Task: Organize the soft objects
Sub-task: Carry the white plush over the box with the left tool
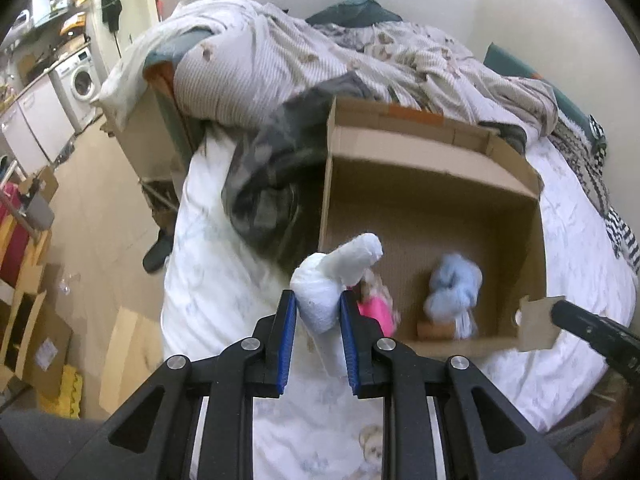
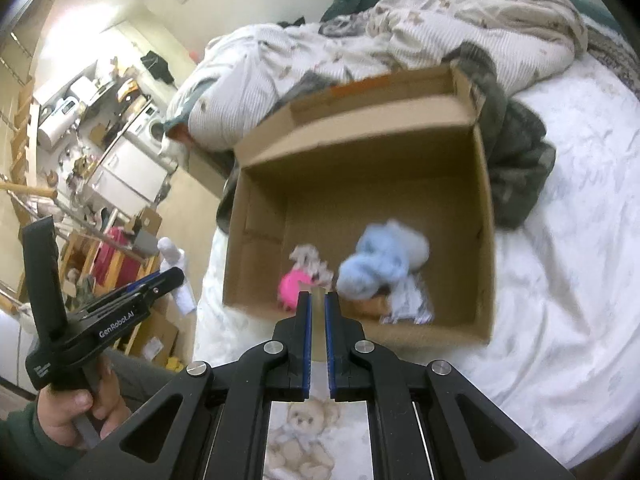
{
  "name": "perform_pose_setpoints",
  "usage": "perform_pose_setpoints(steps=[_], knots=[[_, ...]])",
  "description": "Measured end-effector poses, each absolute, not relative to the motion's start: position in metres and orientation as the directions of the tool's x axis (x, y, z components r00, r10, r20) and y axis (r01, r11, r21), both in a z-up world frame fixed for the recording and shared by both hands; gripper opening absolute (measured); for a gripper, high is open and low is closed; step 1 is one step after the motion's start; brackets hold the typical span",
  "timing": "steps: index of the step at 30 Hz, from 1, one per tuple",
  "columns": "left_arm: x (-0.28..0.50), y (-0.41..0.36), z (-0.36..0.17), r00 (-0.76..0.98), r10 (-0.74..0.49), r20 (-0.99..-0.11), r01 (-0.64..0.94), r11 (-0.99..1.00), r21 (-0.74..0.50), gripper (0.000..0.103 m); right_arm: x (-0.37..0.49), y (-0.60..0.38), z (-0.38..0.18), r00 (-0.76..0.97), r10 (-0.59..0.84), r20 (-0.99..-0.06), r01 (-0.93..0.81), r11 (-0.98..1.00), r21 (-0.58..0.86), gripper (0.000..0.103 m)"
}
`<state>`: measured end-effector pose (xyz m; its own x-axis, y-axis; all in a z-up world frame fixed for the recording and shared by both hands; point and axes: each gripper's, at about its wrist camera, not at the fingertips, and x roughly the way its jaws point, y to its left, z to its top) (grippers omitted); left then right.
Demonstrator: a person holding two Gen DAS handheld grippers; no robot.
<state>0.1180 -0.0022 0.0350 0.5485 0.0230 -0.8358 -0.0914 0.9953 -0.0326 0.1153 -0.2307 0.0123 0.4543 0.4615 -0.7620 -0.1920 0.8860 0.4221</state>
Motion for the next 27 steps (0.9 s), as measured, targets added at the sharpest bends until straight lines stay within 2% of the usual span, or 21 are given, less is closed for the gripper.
perform_pose_setpoints(steps=[5, 11, 18, 24, 27], knots=[[0.145, -0.004, 0.033, 0.556, 0.026, -0.831, -0.088, 0.996, -0.028, 0.02, 0.135, -0.245, 0.019, 0.503, 0.452, -0.737, -0.174, 0.888, 0.426, 0.008], [0.164, -0.019, 0.019, 0.556, -0.009, -0.831, -0.038, 0.999, -0.036, 0.02, 0.145, -0.257, -0.001, 0.542, 0.428, -0.723, -0.112, 0.89, 0.442, 0.008], [0.173, -0.031, -0.01, 0.519, -0.07, -0.852, 0.004, 0.997, -0.079, 0.02, 0.157, -0.26, -0.027, 0.505, 0.414, -0.757, -0.046, 0.889, 0.456, 0.008], [0.171, -0.04, -0.029, 0.5, -0.075, -0.863, 0.053, 0.997, -0.057, 0.02, 0.164, -0.246, -0.042, 0.458, 0.412, -0.788, -0.067, 0.9, 0.431, 0.008], [0.175, -0.039, -0.041, 0.462, -0.099, -0.881, 0.042, 0.995, -0.089, 0.02, 0.166, -0.241, -0.047, 0.44, 0.414, -0.797, -0.077, 0.902, 0.425, 0.008]])
